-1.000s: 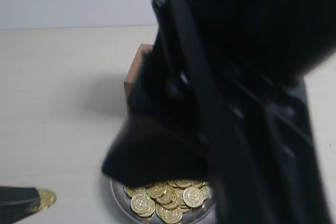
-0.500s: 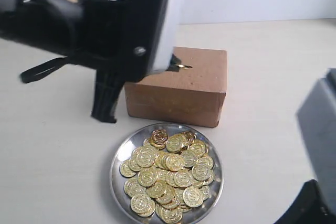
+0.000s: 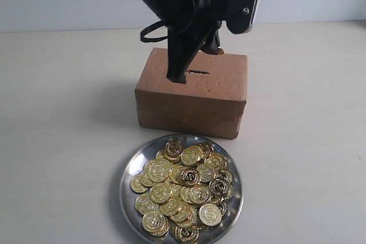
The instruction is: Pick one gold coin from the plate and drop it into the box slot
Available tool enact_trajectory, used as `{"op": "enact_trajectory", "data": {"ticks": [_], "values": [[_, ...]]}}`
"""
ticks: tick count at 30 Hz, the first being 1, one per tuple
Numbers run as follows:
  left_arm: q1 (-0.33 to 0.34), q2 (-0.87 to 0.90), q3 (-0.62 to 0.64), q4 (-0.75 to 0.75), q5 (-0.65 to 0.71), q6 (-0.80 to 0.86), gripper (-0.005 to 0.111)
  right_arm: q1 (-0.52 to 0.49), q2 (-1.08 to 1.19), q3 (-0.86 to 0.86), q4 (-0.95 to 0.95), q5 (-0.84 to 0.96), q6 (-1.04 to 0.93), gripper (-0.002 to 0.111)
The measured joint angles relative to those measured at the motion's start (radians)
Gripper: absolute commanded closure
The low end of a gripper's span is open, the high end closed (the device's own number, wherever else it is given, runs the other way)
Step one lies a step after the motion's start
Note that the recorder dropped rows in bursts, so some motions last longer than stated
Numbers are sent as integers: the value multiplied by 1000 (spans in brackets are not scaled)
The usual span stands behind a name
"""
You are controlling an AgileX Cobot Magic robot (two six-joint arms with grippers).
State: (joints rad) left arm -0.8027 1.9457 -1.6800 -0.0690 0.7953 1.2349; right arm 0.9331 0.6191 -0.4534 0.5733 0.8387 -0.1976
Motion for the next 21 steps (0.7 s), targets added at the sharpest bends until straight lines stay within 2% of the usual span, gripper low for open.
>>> {"op": "enact_trajectory", "data": {"ticks": [7,12,21], "values": [[42,132,-151,17,110,-92,107,0,0,49,48,-41,-40,72],[76,183,-167,26,149,-113,107,0,0,53,76,-51,-76,72],[80,193,-169,19,174,-117,107,0,0,53,79,-51,-82,72]]}}
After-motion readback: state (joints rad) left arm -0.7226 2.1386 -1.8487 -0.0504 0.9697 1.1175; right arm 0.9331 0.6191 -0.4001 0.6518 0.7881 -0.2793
